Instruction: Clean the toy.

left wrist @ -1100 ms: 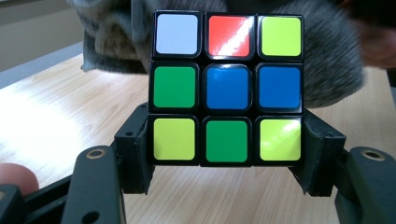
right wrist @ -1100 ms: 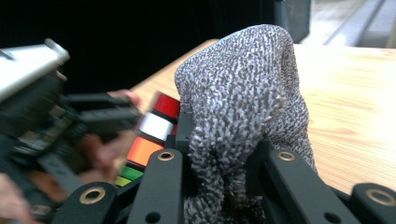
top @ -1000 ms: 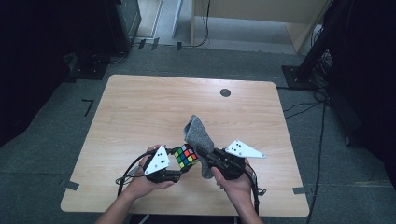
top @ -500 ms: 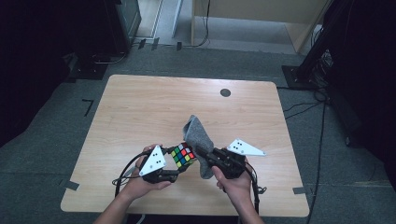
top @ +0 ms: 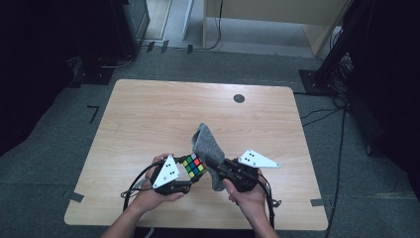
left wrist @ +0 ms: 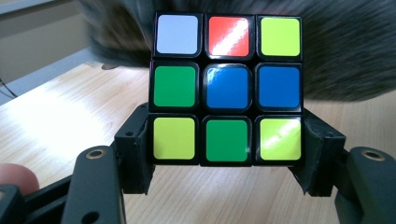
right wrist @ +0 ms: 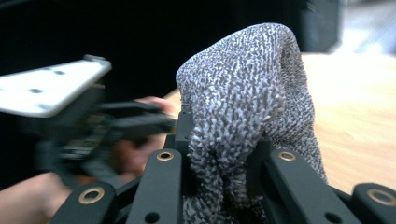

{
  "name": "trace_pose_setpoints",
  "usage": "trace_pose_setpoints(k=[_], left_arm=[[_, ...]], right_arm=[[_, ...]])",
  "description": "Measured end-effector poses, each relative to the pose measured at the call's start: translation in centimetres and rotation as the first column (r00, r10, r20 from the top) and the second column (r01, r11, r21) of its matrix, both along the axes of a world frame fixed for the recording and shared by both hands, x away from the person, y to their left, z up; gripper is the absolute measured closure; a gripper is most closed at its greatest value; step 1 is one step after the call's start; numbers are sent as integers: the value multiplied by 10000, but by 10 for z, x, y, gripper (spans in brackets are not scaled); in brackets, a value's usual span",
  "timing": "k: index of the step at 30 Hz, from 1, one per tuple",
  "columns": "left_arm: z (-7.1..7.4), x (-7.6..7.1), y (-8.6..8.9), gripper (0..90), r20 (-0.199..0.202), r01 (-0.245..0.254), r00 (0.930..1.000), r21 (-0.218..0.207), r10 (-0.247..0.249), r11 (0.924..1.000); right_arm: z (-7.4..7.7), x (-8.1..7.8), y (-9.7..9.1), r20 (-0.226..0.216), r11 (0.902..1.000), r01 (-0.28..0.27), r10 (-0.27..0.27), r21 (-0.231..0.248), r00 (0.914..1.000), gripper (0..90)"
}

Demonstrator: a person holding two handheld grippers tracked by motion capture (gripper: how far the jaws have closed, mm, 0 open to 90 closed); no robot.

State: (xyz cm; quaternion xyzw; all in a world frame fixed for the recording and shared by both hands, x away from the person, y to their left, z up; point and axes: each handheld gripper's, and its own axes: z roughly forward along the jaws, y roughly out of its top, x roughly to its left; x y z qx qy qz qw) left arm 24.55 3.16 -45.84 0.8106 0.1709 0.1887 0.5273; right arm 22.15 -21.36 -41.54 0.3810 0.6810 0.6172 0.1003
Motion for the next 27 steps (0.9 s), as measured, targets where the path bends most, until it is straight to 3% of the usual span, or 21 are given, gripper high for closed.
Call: trace_pose_setpoints(k=[2, 3, 5, 9, 11, 13, 16, 18, 21, 23, 27], left_arm=[[1, -1, 1, 343, 25, 75, 10000, -122, -75, 9999], [2, -2, 1, 343, 63, 112, 9999, -181, -111, 9998], [2, -2, 2, 343, 88, 166, 9998, -179, -164, 9997], [0, 0, 0, 343, -35, 71, 10000, -69, -71, 10000], [-1, -1, -2, 343, 26, 8, 10000, 85, -8, 10000], [-3, -1, -4, 343, 15, -2, 10000, 280, 1, 9996], [-2, -2, -4, 343, 57, -59, 10000, 310, 57, 9995], [0, -2, -1, 343, 71, 29, 10000, 192, -31, 9998], [1, -1, 1, 343, 85, 24, 10000, 32, -24, 10000], [0, 0, 0, 343, 46, -24, 10000, 49, 23, 10000], [-4, 0, -3, 343, 127, -144, 9998, 439, 138, 9989]], right_arm=[[2, -3, 4, 202, 9996, 64, -58, -272, 9998, 746], [0, -2, 3, 117, 9998, 99, -97, -164, 9999, 746], [-8, 4, -2, -322, 9991, 360, -352, 241, 9989, 746], [-17, 11, -10, -1028, 9967, 801, -787, 94, 9916, 748], [-13, 8, -8, -920, 9974, 696, -675, 196, 9935, 747], [-5, 1, 0, -442, 9994, 182, -168, 303, 9989, 747], [-2, -4, 8, -139, 9990, 369, -372, -247, 9992, 748], [-8, 0, 4, -388, 9984, 554, -558, -113, 9977, 749], [-20, 10, -7, -1090, 9927, 1158, -1189, -344, 9869, 750], [-22, 12, -12, -1398, 9932, 1167, -1157, -12, 9834, 750], [-8, 3, -3, -586, 9989, 451, -441, 160, 9973, 748]])
